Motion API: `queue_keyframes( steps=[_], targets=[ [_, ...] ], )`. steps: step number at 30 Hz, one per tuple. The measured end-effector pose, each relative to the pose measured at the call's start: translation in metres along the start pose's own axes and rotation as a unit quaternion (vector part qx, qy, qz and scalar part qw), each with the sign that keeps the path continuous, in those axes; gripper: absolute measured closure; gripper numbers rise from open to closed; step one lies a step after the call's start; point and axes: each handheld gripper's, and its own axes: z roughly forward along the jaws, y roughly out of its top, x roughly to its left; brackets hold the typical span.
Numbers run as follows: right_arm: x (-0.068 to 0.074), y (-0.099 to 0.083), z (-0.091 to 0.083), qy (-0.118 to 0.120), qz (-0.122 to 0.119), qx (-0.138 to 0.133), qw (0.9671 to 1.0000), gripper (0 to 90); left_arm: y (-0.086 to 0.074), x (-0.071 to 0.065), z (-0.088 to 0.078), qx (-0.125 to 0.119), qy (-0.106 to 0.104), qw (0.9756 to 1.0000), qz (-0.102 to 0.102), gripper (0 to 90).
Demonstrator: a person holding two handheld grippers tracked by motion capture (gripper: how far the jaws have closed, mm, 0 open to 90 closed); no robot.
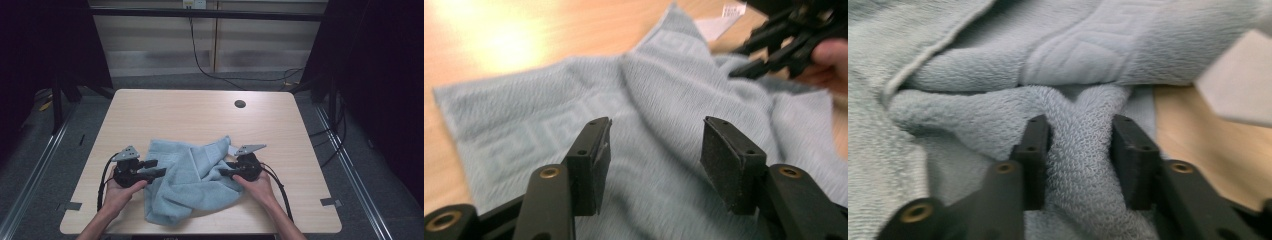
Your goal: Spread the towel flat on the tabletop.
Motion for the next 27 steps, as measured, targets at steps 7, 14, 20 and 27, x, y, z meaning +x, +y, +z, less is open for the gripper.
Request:
queue_keyframes(
  steps=[7,14,20,27],
  targets=[
    [0.018,0.006,0.013,0.033,-0.026,0.009,0.9991,71.4,-0.006,-0.002,0.017,0.027,-0.011,0.9994,0.018,36.3],
    [0.034,0.006,0.01,0.03,-0.046,0.031,0.998,72.0,-0.02,-0.013,0.025,0.089,-0.031,0.9949,0.036,75.3],
    [0.042,-0.007,-0.013,0.026,-0.051,0.043,0.9974,72.4,-0.03,-0.026,0.004,0.092,-0.07,0.9929,0.027,75.0],
    [0.041,-0.005,-0.023,0.017,-0.045,0.022,0.9986,72.3,0.002,-0.023,0.007,0.047,-0.057,0.9967,0.034,53.7]
  ],
)
